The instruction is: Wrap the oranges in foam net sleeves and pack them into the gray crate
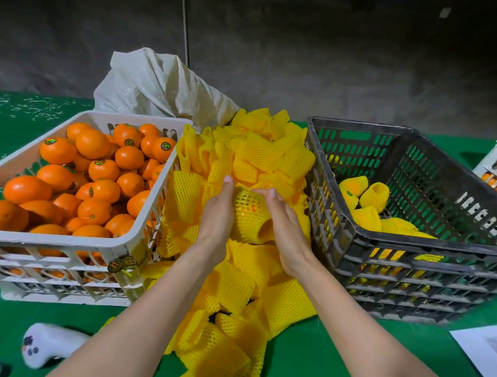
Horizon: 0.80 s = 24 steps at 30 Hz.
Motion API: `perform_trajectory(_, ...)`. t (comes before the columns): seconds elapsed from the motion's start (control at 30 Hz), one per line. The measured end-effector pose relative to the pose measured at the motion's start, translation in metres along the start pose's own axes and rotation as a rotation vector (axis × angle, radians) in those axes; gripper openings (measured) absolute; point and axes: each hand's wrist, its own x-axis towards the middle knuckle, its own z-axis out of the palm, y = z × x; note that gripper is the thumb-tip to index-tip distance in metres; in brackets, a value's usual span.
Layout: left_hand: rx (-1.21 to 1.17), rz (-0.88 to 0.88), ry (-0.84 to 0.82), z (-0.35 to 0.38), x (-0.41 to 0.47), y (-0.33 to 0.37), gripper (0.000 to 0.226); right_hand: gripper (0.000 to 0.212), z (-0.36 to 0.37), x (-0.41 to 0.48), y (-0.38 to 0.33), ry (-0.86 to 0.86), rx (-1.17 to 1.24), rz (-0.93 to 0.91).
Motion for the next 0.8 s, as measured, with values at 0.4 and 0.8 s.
perform_trajectory(0.4,0.225,0.464,0.102,-0.012,0.009,0.002,0.052,0.029,-0.015,0.001,-0.018,-0.206,0.31,0.207)
perform_trajectory(0.8,0.452,0.688,-0.076,0.055,0.02,0.03,0.045,0.041,-0.072,0.006,-0.027,-0.17,0.411,0.23)
